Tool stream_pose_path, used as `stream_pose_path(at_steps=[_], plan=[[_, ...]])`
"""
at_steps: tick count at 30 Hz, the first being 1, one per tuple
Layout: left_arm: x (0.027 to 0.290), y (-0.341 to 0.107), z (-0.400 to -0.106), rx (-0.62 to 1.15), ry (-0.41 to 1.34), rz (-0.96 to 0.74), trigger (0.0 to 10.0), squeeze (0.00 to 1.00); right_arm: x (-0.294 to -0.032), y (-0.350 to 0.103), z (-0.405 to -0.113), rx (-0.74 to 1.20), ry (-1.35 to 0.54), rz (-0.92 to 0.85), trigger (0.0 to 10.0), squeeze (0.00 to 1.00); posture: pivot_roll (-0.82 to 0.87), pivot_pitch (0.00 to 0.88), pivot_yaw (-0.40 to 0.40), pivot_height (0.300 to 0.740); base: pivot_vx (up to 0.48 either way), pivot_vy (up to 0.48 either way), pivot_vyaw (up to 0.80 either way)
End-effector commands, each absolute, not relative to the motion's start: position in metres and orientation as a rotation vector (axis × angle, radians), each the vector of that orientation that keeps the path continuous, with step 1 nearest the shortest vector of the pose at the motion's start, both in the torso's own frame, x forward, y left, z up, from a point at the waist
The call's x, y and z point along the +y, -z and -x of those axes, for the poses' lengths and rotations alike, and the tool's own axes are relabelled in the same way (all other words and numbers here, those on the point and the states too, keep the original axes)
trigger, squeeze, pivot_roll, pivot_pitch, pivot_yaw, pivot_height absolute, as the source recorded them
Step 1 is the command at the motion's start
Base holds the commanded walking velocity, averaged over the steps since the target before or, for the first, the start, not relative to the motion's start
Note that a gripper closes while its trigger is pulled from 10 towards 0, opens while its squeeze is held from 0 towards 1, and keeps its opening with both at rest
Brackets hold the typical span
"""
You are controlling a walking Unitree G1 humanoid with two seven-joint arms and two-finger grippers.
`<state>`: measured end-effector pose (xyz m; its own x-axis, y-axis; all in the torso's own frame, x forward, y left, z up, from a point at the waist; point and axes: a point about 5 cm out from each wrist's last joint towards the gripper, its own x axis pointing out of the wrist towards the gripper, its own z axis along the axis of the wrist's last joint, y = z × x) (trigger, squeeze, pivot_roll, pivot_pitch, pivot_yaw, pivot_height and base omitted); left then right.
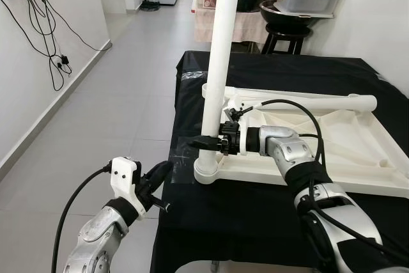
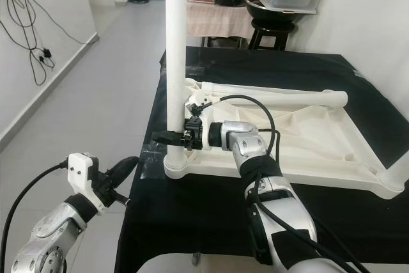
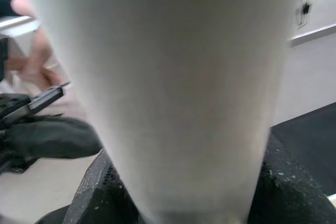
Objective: Building children table
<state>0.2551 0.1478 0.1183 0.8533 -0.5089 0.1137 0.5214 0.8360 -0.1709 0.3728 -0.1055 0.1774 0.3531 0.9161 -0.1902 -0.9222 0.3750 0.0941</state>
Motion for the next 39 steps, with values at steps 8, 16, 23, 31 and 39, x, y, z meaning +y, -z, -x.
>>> stream_pose_path(at_steps=[8, 16, 23, 31, 39], plan=[[0.15, -0.116, -0.252, -0.049, 0.541, 0.2, 10.0, 0.0, -0.123, -0.156, -0.367, 0.225, -1.05, -0.036, 0.0, 0.0, 0.04, 0.0, -0.08, 0.74, 0.0, 0.0, 0.0], [0.16, -0.117, -0.253, -0.042, 0.545, 0.193, 10.0, 0.0, -0.09, -0.116, -0.326, 0.258, -0.473, 0.082, 0.0, 0.0, -0.02, 0.0, -0.026, 0.74, 0.0, 0.0, 0.0], [0.157, -0.117, -0.256, -0.042, 0.544, 0.193, 10.0, 0.0, -0.096, -0.108, -0.34, 0.335, -0.463, 0.069, 0.0, 0.0, 0.01, 0.0, -0.055, 0.74, 0.0, 0.0, 0.0], [0.155, -0.116, -0.256, -0.042, 0.544, 0.196, 10.0, 0.0, -0.085, -0.135, -0.334, 0.25, -0.637, 0.0, 10.0, 1.0, 0.01, 0.0, -0.052, 0.74, 0.0, 0.0, 0.0], [0.152, -0.115, -0.257, -0.042, 0.547, 0.199, 10.0, 0.0, -0.101, -0.176, -0.353, 0.11, -1.037, 0.047, 10.0, 0.0, 0.03, 0.0, -0.07, 0.74, 0.0, 0.0, 0.0]])
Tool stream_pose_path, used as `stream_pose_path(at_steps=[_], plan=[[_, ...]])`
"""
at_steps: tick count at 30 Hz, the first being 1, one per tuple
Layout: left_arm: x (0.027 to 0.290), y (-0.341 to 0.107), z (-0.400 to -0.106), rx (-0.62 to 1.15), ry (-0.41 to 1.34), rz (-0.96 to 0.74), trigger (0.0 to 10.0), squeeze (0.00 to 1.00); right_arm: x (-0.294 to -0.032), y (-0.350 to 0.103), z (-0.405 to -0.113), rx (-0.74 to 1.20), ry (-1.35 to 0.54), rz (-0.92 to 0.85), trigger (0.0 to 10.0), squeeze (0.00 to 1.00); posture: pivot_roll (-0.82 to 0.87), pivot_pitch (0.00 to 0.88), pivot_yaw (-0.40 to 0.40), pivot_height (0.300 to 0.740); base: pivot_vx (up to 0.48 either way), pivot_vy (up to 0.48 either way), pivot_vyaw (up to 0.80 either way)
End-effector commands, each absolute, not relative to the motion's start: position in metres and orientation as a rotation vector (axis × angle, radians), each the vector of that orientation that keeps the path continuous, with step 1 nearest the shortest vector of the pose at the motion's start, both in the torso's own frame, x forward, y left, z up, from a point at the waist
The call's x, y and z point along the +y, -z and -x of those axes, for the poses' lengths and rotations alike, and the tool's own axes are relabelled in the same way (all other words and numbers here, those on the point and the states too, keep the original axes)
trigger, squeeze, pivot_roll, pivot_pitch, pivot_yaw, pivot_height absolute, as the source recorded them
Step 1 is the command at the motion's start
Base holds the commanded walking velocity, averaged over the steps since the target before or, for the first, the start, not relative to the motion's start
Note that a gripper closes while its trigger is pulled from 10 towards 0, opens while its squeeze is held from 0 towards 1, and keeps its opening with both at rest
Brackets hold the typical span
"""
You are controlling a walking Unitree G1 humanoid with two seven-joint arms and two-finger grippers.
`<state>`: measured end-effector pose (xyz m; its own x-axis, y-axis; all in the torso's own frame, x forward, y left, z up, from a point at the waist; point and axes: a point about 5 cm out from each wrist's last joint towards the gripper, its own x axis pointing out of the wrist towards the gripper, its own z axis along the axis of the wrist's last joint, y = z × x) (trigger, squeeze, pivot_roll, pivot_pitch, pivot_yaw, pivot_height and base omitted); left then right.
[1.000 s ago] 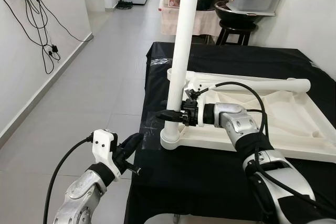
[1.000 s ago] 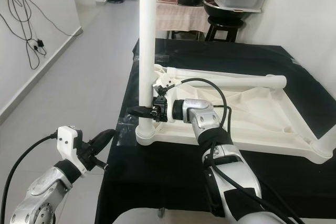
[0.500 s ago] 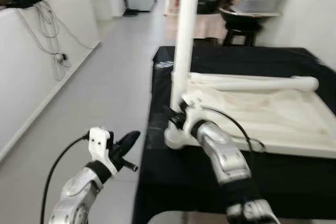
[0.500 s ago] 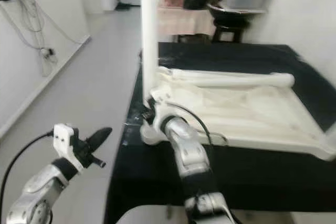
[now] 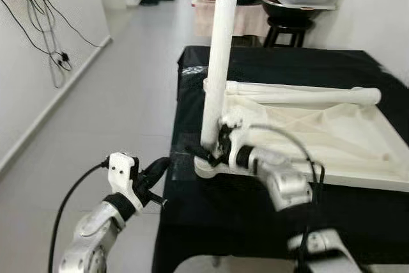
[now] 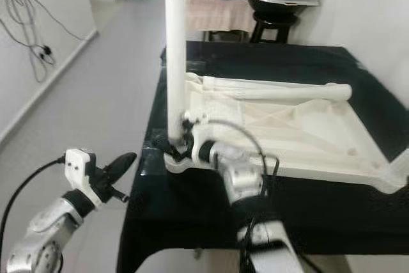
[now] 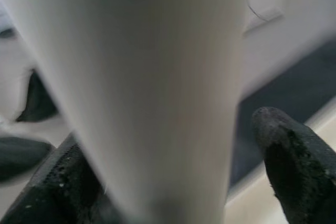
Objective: Building children table
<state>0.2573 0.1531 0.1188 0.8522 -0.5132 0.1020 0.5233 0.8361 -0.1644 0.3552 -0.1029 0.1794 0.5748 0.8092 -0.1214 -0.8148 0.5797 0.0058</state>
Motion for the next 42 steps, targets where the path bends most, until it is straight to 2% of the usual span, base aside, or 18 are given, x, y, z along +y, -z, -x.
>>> stream_pose_path(at_steps=[1, 4, 7, 8, 9, 10, 11, 12, 22, 26, 29, 30, 31, 33, 35, 38, 41, 42], plan=[[0.151, -0.115, -0.256, -0.043, 0.545, 0.2, 10.0, 0.0, -0.104, -0.18, -0.355, 0.096, -1.091, 0.074, 10.0, 0.0, 0.03, 0.0, -0.07, 0.74, 0.0, 0.0, 0.0], [0.15, -0.114, -0.256, -0.043, 0.543, 0.2, 10.0, 0.0, -0.113, -0.181, -0.359, 0.154, -1.189, 0.074, 10.0, 0.0, 0.05, 0.0, -0.077, 0.74, 0.0, 0.0, 0.0], [0.149, -0.114, -0.256, -0.041, 0.545, 0.195, 10.0, 0.0, -0.119, -0.173, -0.364, 0.219, -1.186, 0.097, 10.0, 0.0, 0.05, 0.0, -0.081, 0.74, 0.0, 0.0, 0.0], [0.149, -0.114, -0.256, -0.041, 0.546, 0.193, 10.0, 0.0, -0.122, -0.17, -0.367, 0.244, -1.176, 0.103, 9.3, 0.0, 0.06, 0.0, -0.082, 0.74, 0.0, 0.0, 0.0], [0.149, -0.114, -0.256, -0.04, 0.546, 0.191, 10.0, 0.0, -0.123, -0.169, -0.368, 0.257, -1.166, 0.099, 9.3, 0.0, 0.06, 0.0, -0.083, 0.74, 0.0, 0.0, 0.0], [0.149, -0.114, -0.256, -0.04, 0.546, 0.191, 10.0, 0.0, -0.125, -0.169, -0.37, 0.263, -1.163, 0.081, 6.2, 0.0, 0.06, 0.0, -0.083, 0.74, 0.0, 0.0, 0.0], [0.149, -0.114, -0.256, -0.041, 0.545, 0.191, 10.0, 0.0, -0.126, -0.17, -0.37, 0.264, -1.159, 0.064, 0.8, 0.0, 0.06, 0.0, -0.083, 0.74, 0.0, 0.0, 0.0], [0.149, -0.114, -0.255, -0.041, 0.545, 0.191, 10.0, 0.0, -0.127, -0.17, -0.371, 0.265, -1.158, 0.052, 0.0, 0.0, 0.06, 0.0, -0.085, 0.74, 0.0, 0.0, 0.0], [0.149, -0.114, -0.254, -0.04, 0.545, 0.189, 10.0, 0.0, -0.139, -0.158, -0.368, 0.288, -1.156, 0.027, 0.0, 0.0, 0.06, 0.0, -0.078, 0.74, 0.0, 0.0, 0.0], [0.15, -0.115, -0.252, -0.034, 0.562, 0.184, 10.0, 0.0, -0.15, -0.15, -0.366, 0.284, -1.099, 0.029, 0.0, 0.0, 0.05, 0.0, -0.077, 0.74, 0.0, 0.0, 0.0], [0.151, -0.114, -0.249, -0.023, 0.59, 0.174, 10.0, 0.0, -0.152, -0.129, -0.366, 0.311, -0.741, 0.031, 0.0, 0.0, 0.04, 0.0, -0.076, 0.74, 0.0, 0.0, 0.0], [0.153, -0.114, -0.248, -0.019, 0.597, 0.169, 10.0, 0.0, -0.139, -0.106, -0.349, 0.419, -0.546, 0.028, 0.0, 0.0, 0.02, 0.0, -0.059, 0.74, 0.0, 0.0, 0.0], [0.153, -0.114, -0.248, -0.019, 0.597, 0.169, 10.0, 0.0, -0.139, -0.106, -0.349, 0.419, -0.546, 0.028, 0.0, 0.0, 0.02, 0.0, -0.059, 0.74, 0.0, 0.0, 0.0], [0.155, -0.115, -0.248, -0.013, 0.607, 0.162, 10.0, 0.0, -0.109, -0.095, -0.31, 0.477, -0.442, 0.027, 0.0, 0.0, 0.02, 0.0, -0.051, 0.74, 0.0, 0.0, 0.0], [0.156, -0.115, -0.248, -0.01, 0.612, 0.159, 10.0, 0.0, -0.1, -0.102, -0.307, 0.451, -0.454, 0.051, 0.0, 0.0, 0.01, 0.0, -0.037, 0.74, 0.0, 0.0, 0.0], [0.156, -0.114, -0.25, -0.008, 0.615, 0.16, 10.0, 0.0, -0.099, -0.105, -0.318, 0.429, -0.463, 0.1, 0.0, 0.0, 0.0, 0.0, -0.027, 0.74, 0.0, 0.0, 0.0], [0.156, -0.114, -0.251, -0.005, 0.617, 0.156, 10.0, 0.0, -0.097, -0.104, -0.322, 0.434, -0.484, 0.113, 0.0, 0.0, 0.02, 0.0, -0.056, 0.74, 0.0, 0.0, 0.0], [0.156, -0.114, -0.251, -0.007, 0.61, 0.158, 10.0, 0.0, -0.094, -0.105, -0.323, 0.431, -0.5, 0.103, 10.0, 0.0, 0.03, 0.0, -0.06, 0.74, 0.0, 0.0, 0.0]])
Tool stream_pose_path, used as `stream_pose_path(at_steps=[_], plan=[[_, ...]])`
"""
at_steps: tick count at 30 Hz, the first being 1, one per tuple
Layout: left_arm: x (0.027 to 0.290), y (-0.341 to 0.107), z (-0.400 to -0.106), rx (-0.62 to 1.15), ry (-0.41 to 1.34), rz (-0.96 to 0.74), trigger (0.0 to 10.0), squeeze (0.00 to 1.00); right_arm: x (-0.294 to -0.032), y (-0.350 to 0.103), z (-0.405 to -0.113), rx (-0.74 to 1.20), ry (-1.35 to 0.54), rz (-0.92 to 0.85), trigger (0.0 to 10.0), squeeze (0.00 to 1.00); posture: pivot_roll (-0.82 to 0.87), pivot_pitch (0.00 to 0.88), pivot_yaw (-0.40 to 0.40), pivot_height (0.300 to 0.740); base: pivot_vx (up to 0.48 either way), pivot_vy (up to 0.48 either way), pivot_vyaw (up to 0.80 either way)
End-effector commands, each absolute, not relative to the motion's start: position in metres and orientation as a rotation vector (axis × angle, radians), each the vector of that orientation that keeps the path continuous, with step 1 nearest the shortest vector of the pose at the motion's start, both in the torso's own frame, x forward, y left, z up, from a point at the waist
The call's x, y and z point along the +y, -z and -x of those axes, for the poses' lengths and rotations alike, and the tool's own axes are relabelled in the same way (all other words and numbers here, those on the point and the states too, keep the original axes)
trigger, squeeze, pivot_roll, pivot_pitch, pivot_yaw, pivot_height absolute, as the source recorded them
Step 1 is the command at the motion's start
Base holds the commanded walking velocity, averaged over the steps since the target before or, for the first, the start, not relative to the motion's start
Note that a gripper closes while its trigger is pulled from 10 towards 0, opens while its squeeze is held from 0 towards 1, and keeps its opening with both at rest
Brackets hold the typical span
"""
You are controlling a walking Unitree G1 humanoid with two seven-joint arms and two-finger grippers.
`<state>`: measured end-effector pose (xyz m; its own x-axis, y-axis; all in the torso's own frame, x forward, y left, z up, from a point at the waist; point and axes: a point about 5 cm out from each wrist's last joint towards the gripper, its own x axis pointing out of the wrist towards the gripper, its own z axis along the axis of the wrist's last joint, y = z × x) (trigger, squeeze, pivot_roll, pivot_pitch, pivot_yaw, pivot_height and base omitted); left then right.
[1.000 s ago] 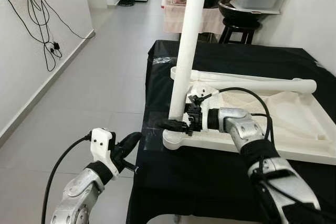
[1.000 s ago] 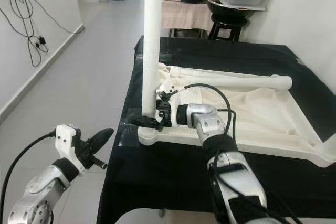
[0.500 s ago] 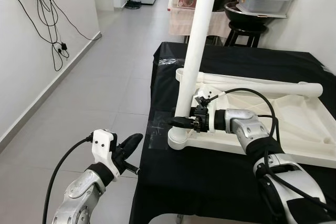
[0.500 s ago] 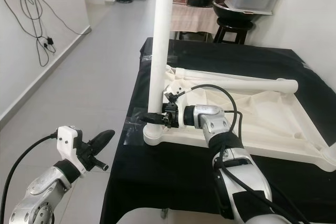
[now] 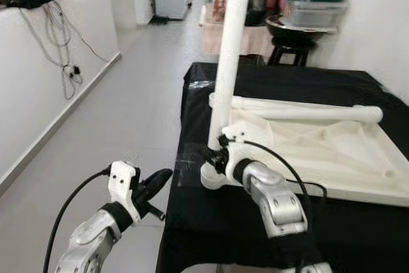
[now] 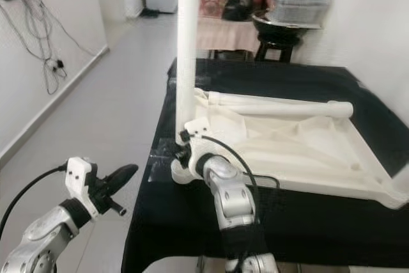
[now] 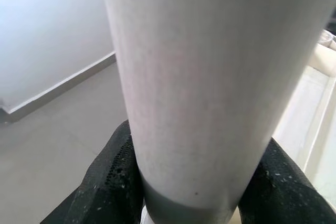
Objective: Building children table
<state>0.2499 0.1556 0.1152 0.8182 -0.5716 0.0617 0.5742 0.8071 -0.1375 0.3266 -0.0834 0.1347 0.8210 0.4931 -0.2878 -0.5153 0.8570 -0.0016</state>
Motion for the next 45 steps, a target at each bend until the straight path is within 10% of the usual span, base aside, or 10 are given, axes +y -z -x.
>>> stream_pose_path(at_steps=[1, 4, 5, 13, 14, 23, 24, 27, 28, 45], plan=[[0.156, -0.114, -0.251, -0.007, 0.61, 0.158, 10.0, 0.0, -0.094, -0.105, -0.323, 0.431, -0.5, 0.103, 10.0, 0.0, 0.03, 0.0, -0.06, 0.74, 0.0, 0.0, 0.0], [0.157, -0.114, -0.25, -0.011, 0.6, 0.162, 10.0, 0.0, -0.087, -0.113, -0.327, 0.389, -0.568, 0.045, 10.0, 0.42, 0.03, 0.0, -0.059, 0.74, 0.0, 0.0, 0.0], [0.157, -0.114, -0.251, -0.011, 0.599, 0.162, 10.0, 0.0, -0.084, -0.118, -0.328, 0.365, -0.594, 0.014, 10.0, 1.0, 0.03, 0.0, -0.059, 0.74, 0.0, 0.0, 0.0], [0.154, -0.113, -0.252, -0.006, 0.609, 0.164, 10.0, 0.0, -0.082, -0.175, -0.333, 0.162, -0.974, -0.027, 10.0, 1.0, 0.03, 0.0, -0.058, 0.74, 0.0, 0.0, 0.0], [0.154, -0.113, -0.253, -0.007, 0.608, 0.165, 10.0, 0.0, -0.086, -0.177, -0.335, 0.148, -1.026, 0.018, 10.0, 0.0, 0.04, 0.0, -0.062, 0.74, 0.0, 0.0, 0.0], [0.151, -0.112, -0.254, -0.008, 0.602, 0.165, 10.0, 0.0, -0.113, -0.189, -0.374, 0.196, -1.133, 0.125, 10.0, 0.0, 0.07, 0.0, -0.08, 0.74, 0.0, 0.0, 0.0], [0.151, -0.112, -0.254, -0.008, 0.602, 0.164, 10.0, 0.0, -0.115, -0.19, -0.377, 0.201, -1.115, 0.117, 5.3, 0.0, 0.07, 0.0, -0.08, 0.74, 0.0, 0.0, 0.0], [0.15, -0.111, -0.254, -0.008, 0.601, 0.165, 10.0, 0.0, -0.117, -0.193, -0.38, 0.205, -1.102, 0.087, 5.3, 0.0, 0.07, 0.0, -0.084, 0.74, 0.0, 0.0, 0.0], [0.15, -0.111, -0.254, -0.008, 0.6, 0.165, 10.0, 0.0, -0.118, -0.194, -0.38, 0.204, -1.112, 0.074, 0.0, 0.0, 0.07, 0.0, -0.086, 0.74, 0.0, 0.0, 0.0], [0.153, -0.113, -0.248, -0.017, 0.594, 0.18, 10.0, 0.0, -0.127, -0.103, -0.35, 0.419, -0.337, -0.024, 0.0, 0.0, 0.03, 0.0, -0.075, 0.74, 0.0, 0.0, 0.0]])
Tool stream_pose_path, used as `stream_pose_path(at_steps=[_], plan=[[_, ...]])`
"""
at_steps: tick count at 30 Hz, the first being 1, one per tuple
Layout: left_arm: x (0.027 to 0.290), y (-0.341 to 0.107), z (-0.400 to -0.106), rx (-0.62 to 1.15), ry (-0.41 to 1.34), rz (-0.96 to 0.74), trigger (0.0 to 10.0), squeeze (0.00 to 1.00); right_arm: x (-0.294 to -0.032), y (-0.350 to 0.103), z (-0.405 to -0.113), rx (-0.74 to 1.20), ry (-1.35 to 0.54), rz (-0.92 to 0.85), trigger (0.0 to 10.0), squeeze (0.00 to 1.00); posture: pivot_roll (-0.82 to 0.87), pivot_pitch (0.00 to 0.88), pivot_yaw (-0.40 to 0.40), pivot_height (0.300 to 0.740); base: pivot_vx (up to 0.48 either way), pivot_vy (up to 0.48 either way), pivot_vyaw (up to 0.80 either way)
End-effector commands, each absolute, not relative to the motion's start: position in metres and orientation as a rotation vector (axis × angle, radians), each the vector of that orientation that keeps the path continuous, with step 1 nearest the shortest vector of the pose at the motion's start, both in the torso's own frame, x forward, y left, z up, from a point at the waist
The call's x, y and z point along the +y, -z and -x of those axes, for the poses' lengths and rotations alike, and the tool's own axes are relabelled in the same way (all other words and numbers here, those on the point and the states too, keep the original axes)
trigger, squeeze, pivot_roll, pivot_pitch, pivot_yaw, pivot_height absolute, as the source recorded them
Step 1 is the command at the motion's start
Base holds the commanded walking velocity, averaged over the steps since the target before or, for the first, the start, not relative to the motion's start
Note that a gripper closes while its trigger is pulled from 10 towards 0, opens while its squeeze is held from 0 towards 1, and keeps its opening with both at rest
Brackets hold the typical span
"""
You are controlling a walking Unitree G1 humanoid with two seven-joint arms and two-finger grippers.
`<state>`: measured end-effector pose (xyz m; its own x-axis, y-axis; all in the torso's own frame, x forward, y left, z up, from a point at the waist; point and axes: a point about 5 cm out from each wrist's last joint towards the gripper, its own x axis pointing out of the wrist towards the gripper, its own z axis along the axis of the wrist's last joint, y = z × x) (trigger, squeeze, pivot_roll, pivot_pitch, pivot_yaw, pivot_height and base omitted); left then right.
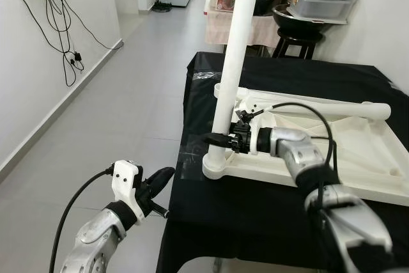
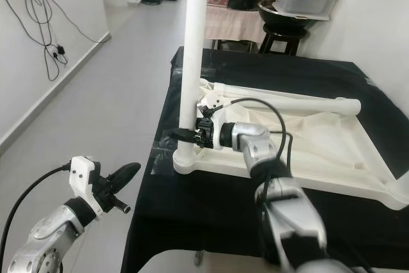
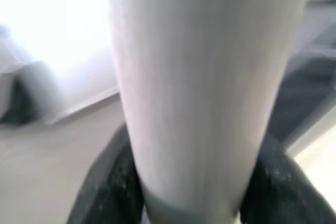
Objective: Building children table
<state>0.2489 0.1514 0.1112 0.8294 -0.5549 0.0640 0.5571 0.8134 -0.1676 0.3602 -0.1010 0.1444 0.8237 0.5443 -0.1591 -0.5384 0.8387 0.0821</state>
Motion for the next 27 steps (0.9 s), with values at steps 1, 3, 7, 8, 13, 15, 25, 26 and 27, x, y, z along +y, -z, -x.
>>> stream_pose_path(at_steps=[1, 3, 7, 8, 13, 15, 25, 26, 27], plan=[[0.155, -0.113, -0.249, -0.016, 0.595, 0.18, 10.0, 0.0, -0.115, -0.094, -0.328, 0.459, -0.289, -0.02, 0.0, 0.0, 0.03, 0.0, -0.068, 0.74, 0.0, 0.0, 0.0], [0.156, -0.113, -0.249, -0.011, 0.599, 0.177, 10.0, 0.0, -0.099, -0.106, -0.313, 0.36, -0.334, 0.153, 0.0, 0.0, 0.02, 0.0, -0.06, 0.74, 0.0, 0.0, 0.0], [0.155, -0.113, -0.252, -0.008, 0.605, 0.176, 10.0, 0.0, -0.099, -0.112, -0.333, 0.347, -0.356, 0.155, 0.0, 0.0, 0.02, 0.0, -0.061, 0.74, 0.0, 0.0, 0.0], [0.155, -0.113, -0.252, -0.007, 0.605, 0.174, 10.0, 0.0, -0.097, -0.111, -0.336, 0.349, -0.374, 0.159, 0.0, 0.0, 0.04, 0.0, -0.068, 0.74, 0.0, 0.0, 0.0], [0.157, -0.114, -0.25, -0.015, 0.584, 0.176, 10.0, 0.0, -0.086, -0.114, -0.337, 0.347, -0.414, 0.158, 9.8, 0.0, 0.04, 0.0, -0.074, 0.74, 0.0, 0.0, 0.0], [0.157, -0.114, -0.25, -0.015, 0.583, 0.177, 10.0, 0.0, -0.083, -0.118, -0.338, 0.332, -0.435, 0.135, 10.0, 0.84, 0.04, 0.0, -0.074, 0.74, 0.0, 0.0, 0.0], [0.154, -0.113, -0.253, -0.012, 0.596, 0.178, 10.0, 0.0, -0.082, -0.161, -0.347, 0.17, -0.854, 0.055, 10.0, 0.0, 0.04, 0.0, -0.076, 0.74, 0.0, 0.0, 0.0], [0.154, -0.113, -0.253, -0.012, 0.596, 0.178, 10.0, 0.0, -0.082, -0.161, -0.347, 0.17, -0.854, 0.055, 10.0, 0.0, 0.04, 0.0, -0.076, 0.74, 0.0, 0.0, 0.0], [0.153, -0.113, -0.254, -0.014, 0.595, 0.179, 10.0, 0.0, -0.09, -0.167, -0.352, 0.155, -0.974, 0.082, 10.0, 0.0, 0.05, 0.0, -0.081, 0.74, 0.0, 0.0, 0.0]])
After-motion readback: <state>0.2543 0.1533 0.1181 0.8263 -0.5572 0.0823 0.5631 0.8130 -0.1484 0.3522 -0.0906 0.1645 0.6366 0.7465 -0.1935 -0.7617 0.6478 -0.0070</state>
